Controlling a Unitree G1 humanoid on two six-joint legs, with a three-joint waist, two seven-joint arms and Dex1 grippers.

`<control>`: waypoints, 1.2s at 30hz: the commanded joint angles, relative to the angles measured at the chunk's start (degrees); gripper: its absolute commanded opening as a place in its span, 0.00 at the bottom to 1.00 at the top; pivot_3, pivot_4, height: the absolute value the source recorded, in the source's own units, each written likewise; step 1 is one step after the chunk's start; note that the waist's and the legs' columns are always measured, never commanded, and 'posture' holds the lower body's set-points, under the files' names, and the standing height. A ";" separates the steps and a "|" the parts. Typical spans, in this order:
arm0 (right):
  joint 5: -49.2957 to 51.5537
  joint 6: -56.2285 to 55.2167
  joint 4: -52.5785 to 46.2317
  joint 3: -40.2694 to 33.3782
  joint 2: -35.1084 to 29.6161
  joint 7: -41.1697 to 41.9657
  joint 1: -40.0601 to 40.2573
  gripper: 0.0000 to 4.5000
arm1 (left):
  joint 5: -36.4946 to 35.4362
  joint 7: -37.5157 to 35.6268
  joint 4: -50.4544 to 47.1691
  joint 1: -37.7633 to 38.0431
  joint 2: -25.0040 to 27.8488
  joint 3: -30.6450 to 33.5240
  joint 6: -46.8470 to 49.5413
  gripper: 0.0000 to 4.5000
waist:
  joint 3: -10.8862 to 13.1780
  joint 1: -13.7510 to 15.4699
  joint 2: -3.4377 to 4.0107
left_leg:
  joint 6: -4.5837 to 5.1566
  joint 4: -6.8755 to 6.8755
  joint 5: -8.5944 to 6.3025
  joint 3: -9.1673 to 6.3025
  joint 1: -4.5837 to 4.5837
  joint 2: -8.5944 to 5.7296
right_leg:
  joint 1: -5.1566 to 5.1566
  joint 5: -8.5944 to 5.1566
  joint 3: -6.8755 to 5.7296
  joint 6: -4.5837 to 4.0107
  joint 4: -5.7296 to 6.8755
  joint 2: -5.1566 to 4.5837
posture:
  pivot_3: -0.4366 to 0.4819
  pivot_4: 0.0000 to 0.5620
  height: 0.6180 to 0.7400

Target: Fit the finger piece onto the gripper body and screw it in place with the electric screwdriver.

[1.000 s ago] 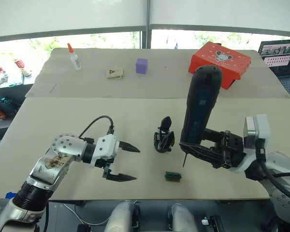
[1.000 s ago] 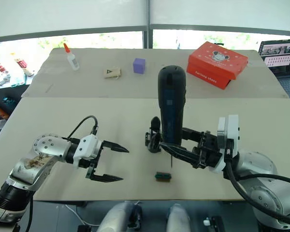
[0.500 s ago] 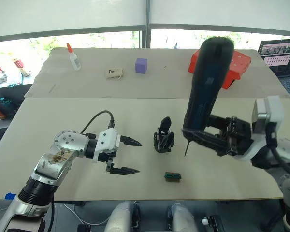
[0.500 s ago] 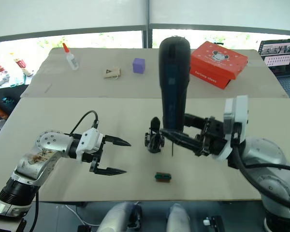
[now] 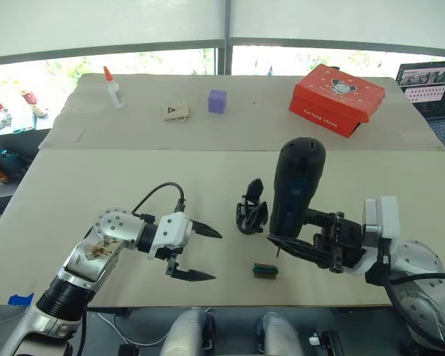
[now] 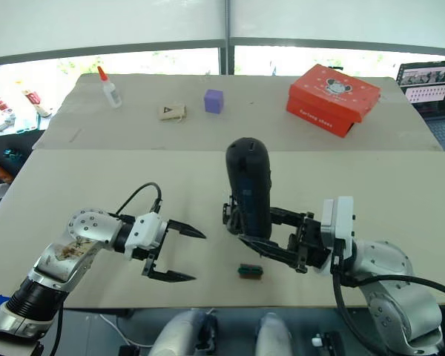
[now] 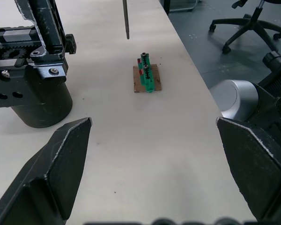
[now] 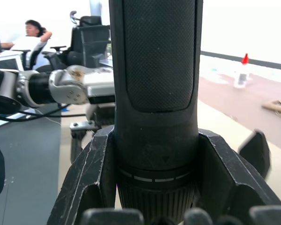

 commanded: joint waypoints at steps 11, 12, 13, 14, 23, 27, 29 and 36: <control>1.92 -2.48 -9.54 -1.27 1.48 -4.64 7.11 0.43 | 2.19 2.58 0.93 4.87 -1.83 0.88 -9.11 1.00 | -0.01 -0.07 -0.01 | 0.00 0.01 0.00 -0.02 0.02 0.01 | 0.03 0.00 0.02 0.00 0.00 -0.01 | 0.48 0.27 1.00; 1.69 -2.62 -9.47 -1.11 1.61 -4.73 7.15 0.43 | 2.33 2.77 1.33 4.73 -2.07 0.74 -9.42 1.00 | -0.01 -0.06 -0.01 | 0.00 0.01 0.00 -0.01 0.03 0.01 | 0.03 0.00 0.03 0.00 0.00 -0.01 | 0.48 0.27 1.00; 1.65 -2.54 -9.37 -1.03 1.73 -5.00 7.16 0.43 | 2.39 2.92 1.67 4.46 -2.36 0.56 -9.49 1.00 | -0.01 -0.03 -0.01 | 0.00 0.02 0.00 -0.01 0.03 0.01 | 0.03 0.00 0.03 0.00 0.00 -0.01 | 0.48 0.27 1.00; 1.66 -2.44 -9.25 -0.99 1.82 -5.21 7.15 0.43 | 2.39 3.05 1.95 4.13 -2.70 0.34 -9.44 1.00 | -0.01 -0.02 -0.01 | 0.00 0.02 0.00 -0.02 0.03 0.01 | 0.02 0.00 0.02 0.00 0.00 -0.01 | 0.48 0.27 1.00; 0.76 -3.17 -8.60 -0.36 2.47 -4.69 7.85 0.43 | 2.90 2.03 2.61 3.47 -4.37 -2.37 -9.49 1.00 | -0.01 -0.05 -0.02 | 0.00 0.00 0.00 -0.01 0.03 0.01 | 0.02 0.00 0.01 0.00 0.00 -0.01 | 0.48 0.27 1.00; 0.50 -3.71 -8.55 -0.11 2.58 -4.33 8.28 0.43 | 3.97 3.35 3.28 3.06 -6.22 -3.68 -9.34 1.00 | -0.02 0.07 -0.02 | 0.00 0.01 0.00 -0.01 0.03 0.00 | 0.03 0.00 0.02 0.00 0.00 -0.01 | 0.48 0.27 1.00; 0.37 -3.90 -8.45 0.03 2.63 -4.26 8.32 0.43 | 4.27 3.55 3.41 3.09 -6.65 -4.00 -9.31 1.00 | -0.02 0.01 -0.03 | 0.00 0.01 0.00 -0.01 0.03 0.00 | 0.02 0.00 0.02 0.00 0.01 -0.01 | 0.48 0.27 1.00; -0.01 -4.33 -7.54 0.19 2.62 -4.45 7.28 0.43 | 4.52 4.04 4.12 2.43 -7.38 -4.29 -8.93 1.00 | -0.02 0.02 -0.03 | 0.00 0.01 0.00 -0.02 0.03 0.01 | 0.02 0.00 0.02 0.00 0.01 -0.01 | 0.48 0.27 1.00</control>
